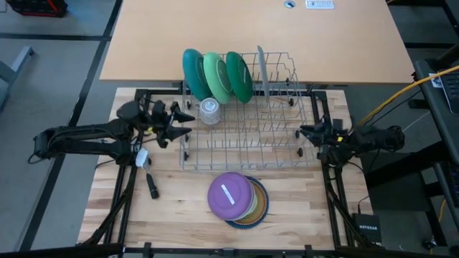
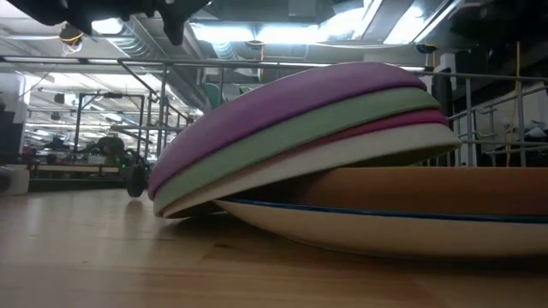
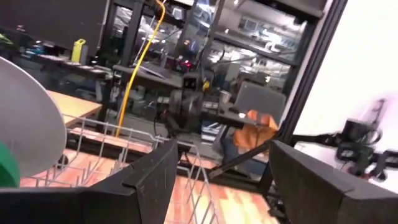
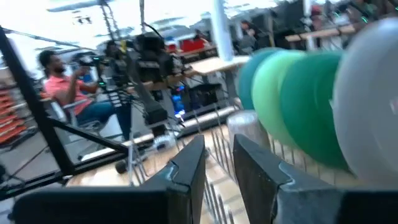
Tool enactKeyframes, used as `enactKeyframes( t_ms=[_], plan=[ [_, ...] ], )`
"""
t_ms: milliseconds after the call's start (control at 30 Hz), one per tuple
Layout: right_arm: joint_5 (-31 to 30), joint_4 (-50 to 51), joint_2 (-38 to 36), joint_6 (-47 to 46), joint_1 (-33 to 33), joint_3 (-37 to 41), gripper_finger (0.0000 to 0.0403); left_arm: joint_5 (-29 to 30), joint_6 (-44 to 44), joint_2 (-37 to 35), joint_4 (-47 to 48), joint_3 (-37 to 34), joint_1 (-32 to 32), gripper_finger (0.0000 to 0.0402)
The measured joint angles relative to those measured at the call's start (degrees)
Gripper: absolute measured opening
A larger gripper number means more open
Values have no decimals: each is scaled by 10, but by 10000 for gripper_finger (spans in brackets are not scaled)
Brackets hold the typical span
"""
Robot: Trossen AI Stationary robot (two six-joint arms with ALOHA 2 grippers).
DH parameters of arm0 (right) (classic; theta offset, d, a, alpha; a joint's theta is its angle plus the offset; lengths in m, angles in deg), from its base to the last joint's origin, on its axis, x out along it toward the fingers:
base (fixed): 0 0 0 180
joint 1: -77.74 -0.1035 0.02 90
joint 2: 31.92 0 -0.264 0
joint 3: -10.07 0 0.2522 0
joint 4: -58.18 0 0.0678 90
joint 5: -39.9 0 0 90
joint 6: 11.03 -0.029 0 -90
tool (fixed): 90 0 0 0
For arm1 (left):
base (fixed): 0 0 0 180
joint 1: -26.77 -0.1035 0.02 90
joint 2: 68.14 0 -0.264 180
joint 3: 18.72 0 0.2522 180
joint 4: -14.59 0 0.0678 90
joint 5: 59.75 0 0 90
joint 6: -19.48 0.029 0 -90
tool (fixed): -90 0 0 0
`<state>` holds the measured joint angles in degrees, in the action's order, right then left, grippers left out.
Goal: Sort dishes
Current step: Put the purple plate in the dish rack
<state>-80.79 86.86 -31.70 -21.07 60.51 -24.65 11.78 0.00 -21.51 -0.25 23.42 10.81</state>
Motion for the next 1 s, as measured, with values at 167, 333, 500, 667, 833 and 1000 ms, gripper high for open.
enactKeyframes(
  t_ms=[167, 333, 500, 667, 833, 1000],
  plan=[
    [27, -16, 22, 64, 0, -23, 88, 90, 43, 31, -2, 0, 82, 243],
    [78, -44, 100, 115, 0, -23, 88, 203, 83, 78, -9, 0, 169, 243],
    [158, -61, 213, 152, 0, -23, 88, 307, 126, 149, -6, 26, 252, 243],
    [232, -117, 325, 164, 0, -23, 88, 372, 171, 235, -2, 85, 324, 243],
    [304, -153, 435, 165, -1, -41, 88, 437, 223, 317, 4, 151, 389, 243],
    [329, -141, 529, 166, -1, -93, 88, 538, 237, 386, 71, 222, 444, 243]
  ],
)
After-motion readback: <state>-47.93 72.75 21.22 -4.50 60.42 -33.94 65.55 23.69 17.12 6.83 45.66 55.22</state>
